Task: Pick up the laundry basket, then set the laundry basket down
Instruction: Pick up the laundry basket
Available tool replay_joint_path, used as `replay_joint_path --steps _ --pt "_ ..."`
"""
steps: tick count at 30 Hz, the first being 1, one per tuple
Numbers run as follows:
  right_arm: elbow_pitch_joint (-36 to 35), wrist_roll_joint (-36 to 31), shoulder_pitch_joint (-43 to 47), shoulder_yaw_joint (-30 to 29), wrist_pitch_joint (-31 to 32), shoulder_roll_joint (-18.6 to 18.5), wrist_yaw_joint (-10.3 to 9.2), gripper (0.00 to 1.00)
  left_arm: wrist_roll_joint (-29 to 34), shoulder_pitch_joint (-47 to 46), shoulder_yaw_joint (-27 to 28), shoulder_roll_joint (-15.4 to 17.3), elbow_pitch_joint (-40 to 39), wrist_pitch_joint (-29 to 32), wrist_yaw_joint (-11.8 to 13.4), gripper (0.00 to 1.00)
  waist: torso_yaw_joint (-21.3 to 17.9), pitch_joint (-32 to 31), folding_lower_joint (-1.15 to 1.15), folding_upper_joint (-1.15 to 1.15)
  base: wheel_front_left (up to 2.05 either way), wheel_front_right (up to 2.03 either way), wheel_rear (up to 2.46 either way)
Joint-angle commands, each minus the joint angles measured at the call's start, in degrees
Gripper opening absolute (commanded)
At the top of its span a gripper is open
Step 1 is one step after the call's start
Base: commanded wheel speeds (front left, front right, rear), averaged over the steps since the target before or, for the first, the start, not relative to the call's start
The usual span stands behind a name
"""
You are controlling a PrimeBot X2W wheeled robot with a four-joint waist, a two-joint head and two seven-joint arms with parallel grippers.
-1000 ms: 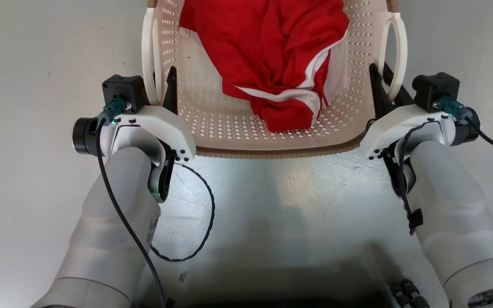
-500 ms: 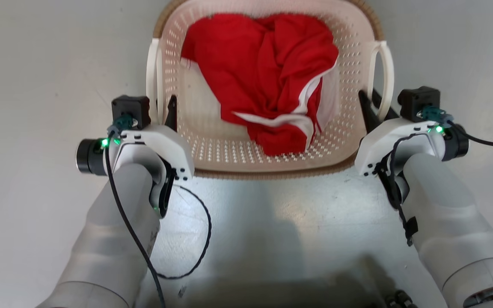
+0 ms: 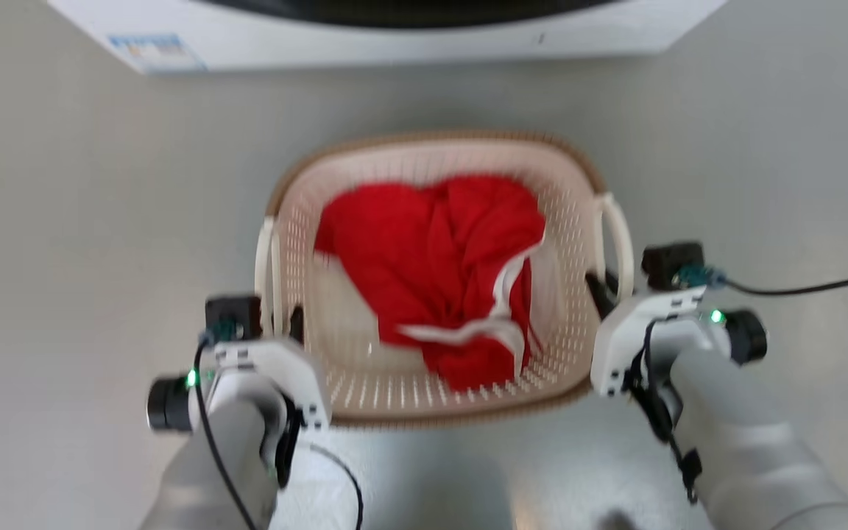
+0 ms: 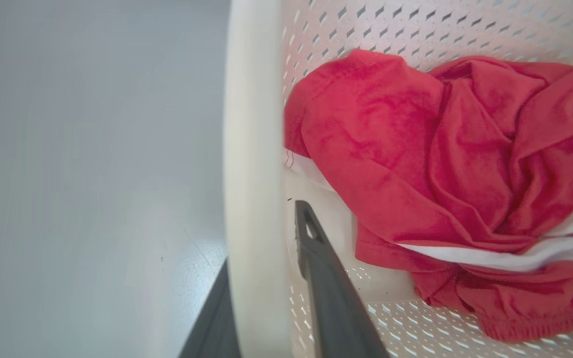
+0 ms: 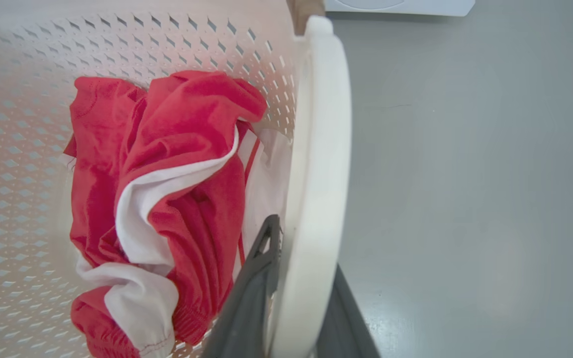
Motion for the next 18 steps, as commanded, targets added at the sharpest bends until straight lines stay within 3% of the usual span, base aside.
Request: replay_joint_path --steps 1,18 --pt "-0.43 0.48 2.29 1.7 0.25 -0.11 0.4 0.0 -0.31 2.75 0.56 1.73 -0.36 -0.37 0.11 0.0 -0.88 -5.4 0.0 0.0 0.0 0.0 0.0" --pt "-0.93 7.48 13.99 11.02 6.1 -0.11 0.4 0.0 -10.93 15.06 -6.64 1.73 0.01 -0.37 2.81 0.0 -2.61 -24.1 0.0 0.0 0.0 0.0 0.0"
